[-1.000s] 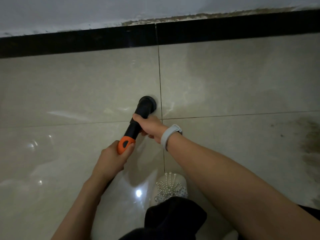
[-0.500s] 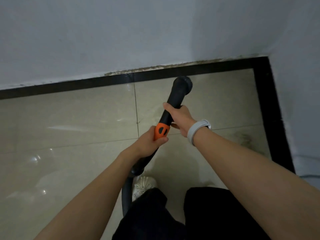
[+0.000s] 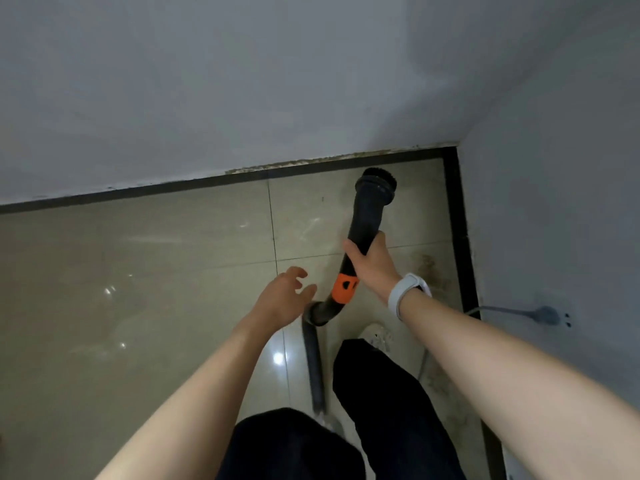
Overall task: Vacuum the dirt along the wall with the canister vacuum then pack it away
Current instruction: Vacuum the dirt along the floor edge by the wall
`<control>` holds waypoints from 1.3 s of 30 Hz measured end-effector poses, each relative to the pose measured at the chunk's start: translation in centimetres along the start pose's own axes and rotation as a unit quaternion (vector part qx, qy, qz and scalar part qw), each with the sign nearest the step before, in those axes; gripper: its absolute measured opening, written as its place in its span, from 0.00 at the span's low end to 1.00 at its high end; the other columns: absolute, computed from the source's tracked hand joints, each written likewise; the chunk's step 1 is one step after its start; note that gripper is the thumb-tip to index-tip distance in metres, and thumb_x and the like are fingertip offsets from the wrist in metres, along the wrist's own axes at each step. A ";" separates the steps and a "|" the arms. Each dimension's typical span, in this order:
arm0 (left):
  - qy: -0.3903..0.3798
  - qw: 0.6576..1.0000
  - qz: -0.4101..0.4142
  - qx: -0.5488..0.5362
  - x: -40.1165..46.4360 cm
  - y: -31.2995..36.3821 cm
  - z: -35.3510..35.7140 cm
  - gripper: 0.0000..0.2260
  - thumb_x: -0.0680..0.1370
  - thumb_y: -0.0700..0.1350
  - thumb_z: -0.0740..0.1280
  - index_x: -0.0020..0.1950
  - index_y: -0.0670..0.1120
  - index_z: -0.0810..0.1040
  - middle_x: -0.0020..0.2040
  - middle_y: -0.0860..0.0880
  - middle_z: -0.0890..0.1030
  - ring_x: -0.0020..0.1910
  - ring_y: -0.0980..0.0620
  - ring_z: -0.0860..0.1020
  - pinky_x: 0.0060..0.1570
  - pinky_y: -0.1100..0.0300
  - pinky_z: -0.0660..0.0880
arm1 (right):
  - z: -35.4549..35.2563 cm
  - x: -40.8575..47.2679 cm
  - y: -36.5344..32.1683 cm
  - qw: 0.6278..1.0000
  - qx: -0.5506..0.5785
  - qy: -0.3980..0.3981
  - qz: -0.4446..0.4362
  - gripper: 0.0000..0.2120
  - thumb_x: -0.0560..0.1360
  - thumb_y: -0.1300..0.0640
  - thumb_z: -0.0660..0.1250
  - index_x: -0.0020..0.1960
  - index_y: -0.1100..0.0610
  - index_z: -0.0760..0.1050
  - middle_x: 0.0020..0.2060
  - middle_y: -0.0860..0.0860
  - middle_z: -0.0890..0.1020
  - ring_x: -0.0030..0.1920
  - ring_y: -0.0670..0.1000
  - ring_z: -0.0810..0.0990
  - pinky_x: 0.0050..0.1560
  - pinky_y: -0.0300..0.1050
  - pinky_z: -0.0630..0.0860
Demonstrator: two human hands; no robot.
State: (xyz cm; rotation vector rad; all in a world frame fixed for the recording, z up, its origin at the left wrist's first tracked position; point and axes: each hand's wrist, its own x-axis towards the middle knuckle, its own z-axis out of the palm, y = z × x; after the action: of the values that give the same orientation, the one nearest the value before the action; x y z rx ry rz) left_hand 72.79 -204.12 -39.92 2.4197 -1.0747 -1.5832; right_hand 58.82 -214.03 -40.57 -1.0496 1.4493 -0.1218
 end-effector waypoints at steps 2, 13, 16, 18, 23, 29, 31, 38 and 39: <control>-0.004 1.000 -0.007 -0.008 -1.4 0.6 -0.9 0.18 0.80 0.52 0.61 0.67 0.47 0.69 0.61 0.46 0.76 0.50 0.54 0.71 0.48 0.64 0.65 | -1.3 -0.8 -0.6 1.000 -0.020 0.004 -0.001 0.23 0.80 0.52 0.59 0.69 0.62 0.57 0.54 0.54 0.72 0.53 0.54 0.74 0.49 0.45 0.71; -0.044 0.994 -0.005 -0.098 -1.6 4.0 -2.4 0.14 0.79 0.48 0.62 0.62 0.44 0.73 0.55 0.45 0.78 0.51 0.47 0.78 0.46 0.62 0.70 | -3.0 -2.2 -1.2 0.998 -0.051 0.020 -0.003 0.23 0.79 0.49 0.60 0.68 0.59 0.60 0.50 0.50 0.73 0.43 0.43 0.73 0.35 0.34 0.67; -0.043 0.981 -0.015 -0.189 0.1 4.8 -3.9 0.14 0.80 0.49 0.61 0.62 0.42 0.73 0.54 0.47 0.78 0.49 0.50 0.78 0.44 0.60 0.73 | -1.8 -2.3 -1.6 0.998 -0.039 0.038 -0.009 0.25 0.79 0.49 0.61 0.71 0.59 0.60 0.58 0.53 0.75 0.55 0.51 0.76 0.44 0.38 0.69; -0.041 0.974 0.003 -0.224 1.1 5.2 -6.0 0.14 0.80 0.52 0.62 0.61 0.45 0.73 0.57 0.49 0.77 0.49 0.55 0.77 0.41 0.62 0.74 | -0.2 -2.8 -2.0 0.998 -0.033 0.051 -0.016 0.29 0.79 0.49 0.61 0.75 0.57 0.56 0.65 0.54 0.73 0.63 0.54 0.73 0.52 0.38 0.68; -0.098 0.981 0.094 -0.141 4.0 5.5 -11.0 0.25 0.77 0.56 0.64 0.70 0.44 0.68 0.62 0.49 0.75 0.59 0.52 0.74 0.58 0.56 0.73 | 5.7 -3.6 -2.9 0.998 -0.048 0.014 -0.026 0.38 0.79 0.49 0.61 0.77 0.55 0.38 0.68 0.58 0.70 0.62 0.55 0.75 0.48 0.31 0.66; -0.130 0.950 0.030 -0.282 4.8 4.1 -10.8 0.17 0.76 0.46 0.69 0.62 0.43 0.70 0.56 0.44 0.78 0.54 0.49 0.79 0.46 0.64 0.76 | 9.4 -3.4 -2.5 0.998 -0.055 0.029 -0.027 0.39 0.78 0.49 0.64 0.77 0.57 0.42 0.62 0.60 0.76 0.53 0.53 0.77 0.42 0.31 0.67; -0.125 0.947 0.036 -0.295 4.8 3.7 -10.3 0.13 0.76 0.45 0.68 0.57 0.45 0.71 0.54 0.44 0.78 0.52 0.50 0.80 0.44 0.64 0.77 | 10.0 -3.5 -1.7 0.998 -0.007 0.057 -0.007 0.33 0.76 0.48 0.67 0.74 0.57 0.56 0.60 0.56 0.77 0.53 0.51 0.77 0.40 0.30 0.69; -0.083 0.923 0.021 -0.375 7.6 3.6 -11.0 0.09 0.77 0.47 0.67 0.53 0.44 0.74 0.48 0.48 0.80 0.47 0.52 0.80 0.40 0.62 0.79 | 12.1 -3.7 4.6 0.989 -0.001 0.147 -0.016 0.18 0.73 0.53 0.69 0.59 0.52 0.67 0.41 0.47 0.77 0.41 0.51 0.77 0.40 0.42 0.73; -0.085 0.917 0.012 -0.390 8.1 3.3 -11.0 0.07 0.78 0.48 0.66 0.50 0.45 0.73 0.48 0.47 0.80 0.48 0.51 0.80 0.43 0.60 0.79 | 12.2 -3.5 5.4 0.985 -0.006 0.170 -0.025 0.18 0.73 0.51 0.69 0.59 0.51 0.67 0.41 0.46 0.77 0.40 0.50 0.77 0.39 0.42 0.72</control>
State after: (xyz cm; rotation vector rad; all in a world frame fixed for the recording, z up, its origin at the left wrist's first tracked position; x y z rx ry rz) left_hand 82.01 -214.74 -39.80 1.7446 -0.3482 -1.7777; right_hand 65.60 -202.52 -44.09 -1.1122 1.7316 -0.3420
